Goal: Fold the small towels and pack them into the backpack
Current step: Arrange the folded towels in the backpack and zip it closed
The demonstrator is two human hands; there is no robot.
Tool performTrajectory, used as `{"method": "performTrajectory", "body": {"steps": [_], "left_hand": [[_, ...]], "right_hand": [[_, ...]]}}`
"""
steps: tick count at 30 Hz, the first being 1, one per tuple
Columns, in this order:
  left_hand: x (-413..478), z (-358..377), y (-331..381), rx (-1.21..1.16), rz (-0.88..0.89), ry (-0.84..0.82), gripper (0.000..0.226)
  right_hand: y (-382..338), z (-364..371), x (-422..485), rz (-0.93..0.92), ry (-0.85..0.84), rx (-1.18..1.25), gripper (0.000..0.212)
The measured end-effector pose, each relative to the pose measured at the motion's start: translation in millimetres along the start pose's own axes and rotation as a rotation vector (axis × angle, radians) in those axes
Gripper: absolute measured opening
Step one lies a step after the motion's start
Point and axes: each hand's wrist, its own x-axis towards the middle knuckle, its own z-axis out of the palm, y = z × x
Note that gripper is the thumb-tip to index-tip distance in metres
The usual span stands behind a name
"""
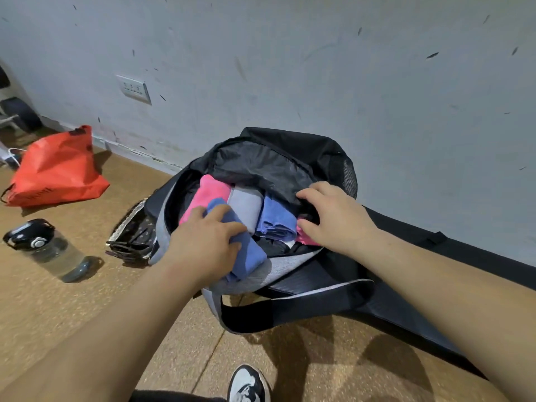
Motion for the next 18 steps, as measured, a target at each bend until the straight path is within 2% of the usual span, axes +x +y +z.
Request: {"method": "performTrajectory", "body": {"steps": [3, 6, 10, 11, 14, 18], "left_hand": [[-1.8, -8.5, 8.6, 0.019, -0.152, -0.059, 0.038], [-1.2, -11.8, 16.5, -0.051, -0.193, -0.109, 0.044], [-13.5, -19.2, 20.2, 0.021, -0.096, -0.337, 0.095], [-16.9, -18.1, 24.0, 0.076, -0.093, -0.337, 0.095], [-15.2, -14.7, 36.4, 0.092, -0.172, -0.232, 0.063], [-8.0, -7.8, 39.6, 0.021, -0.189, -0.198, 0.049]], "right_hand": [[-18.9, 8.3, -0.7, -0.163, 0.109, -0.002, 0.05], [-32.5, 20.6, 2.0, -0.177, 0.07, -0.028, 0.038], [-28.0, 28.1, 11.6, -0.082, 0.001, -0.112, 0.046], [-26.8, 28.8, 13.3, -0.067, -0.014, -0.127, 0.048], [-26.5, 30.9, 17.2, -0.064, -0.006, -0.159, 0.044], [-28.1, 30.3, 18.5, -0.063, -0.018, -0.122, 0.041]]}}
